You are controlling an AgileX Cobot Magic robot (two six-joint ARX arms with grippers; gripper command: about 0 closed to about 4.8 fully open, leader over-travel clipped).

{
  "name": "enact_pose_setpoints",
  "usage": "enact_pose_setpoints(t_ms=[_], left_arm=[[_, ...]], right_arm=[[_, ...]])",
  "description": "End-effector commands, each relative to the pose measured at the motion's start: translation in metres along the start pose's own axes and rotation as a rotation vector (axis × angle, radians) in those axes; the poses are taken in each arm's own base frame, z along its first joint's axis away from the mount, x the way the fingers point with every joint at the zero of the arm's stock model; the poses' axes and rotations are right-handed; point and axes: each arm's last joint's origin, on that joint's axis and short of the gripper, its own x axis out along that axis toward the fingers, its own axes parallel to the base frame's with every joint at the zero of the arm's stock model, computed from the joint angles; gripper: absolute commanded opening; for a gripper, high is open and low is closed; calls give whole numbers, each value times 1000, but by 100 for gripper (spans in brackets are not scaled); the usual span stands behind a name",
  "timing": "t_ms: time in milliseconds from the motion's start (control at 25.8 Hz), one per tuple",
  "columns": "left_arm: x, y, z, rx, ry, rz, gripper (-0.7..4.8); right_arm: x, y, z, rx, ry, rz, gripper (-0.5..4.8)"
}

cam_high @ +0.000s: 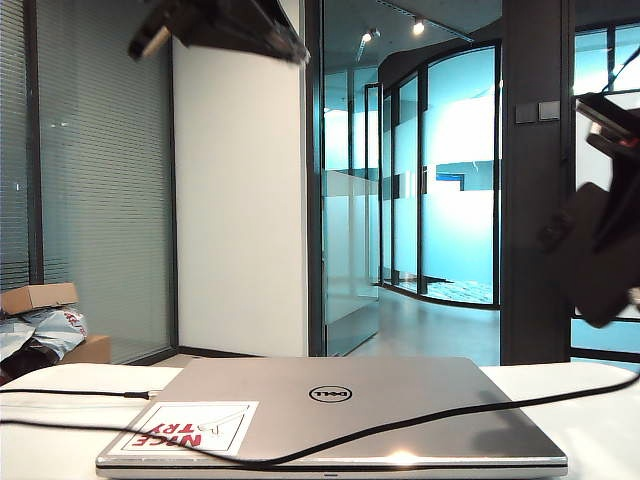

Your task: Pick up the charging cable and the phone, plug the charging cable into the charging port on the phone, and finally place them back on the table.

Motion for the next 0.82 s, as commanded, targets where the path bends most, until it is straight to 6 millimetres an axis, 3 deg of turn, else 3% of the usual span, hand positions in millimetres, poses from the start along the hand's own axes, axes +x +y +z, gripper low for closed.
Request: enact_pose_setpoints(t_ms=[39,194,505,815], left_arm=[[-9,-2,4,63,-5,-3,-6],[-13,-2,3,61,14,1,-6],[-13,-2,2,75,19,2,-6],[-13,-2,2,94,19,2,-6]], right_arm=[[-1,-4,4,-8,45,-18,-6],[10,-10,11,0,82,-56,-6],[59,-38,30,29,238,-121,-6],[87,-54,31,46,323,-139,-6]])
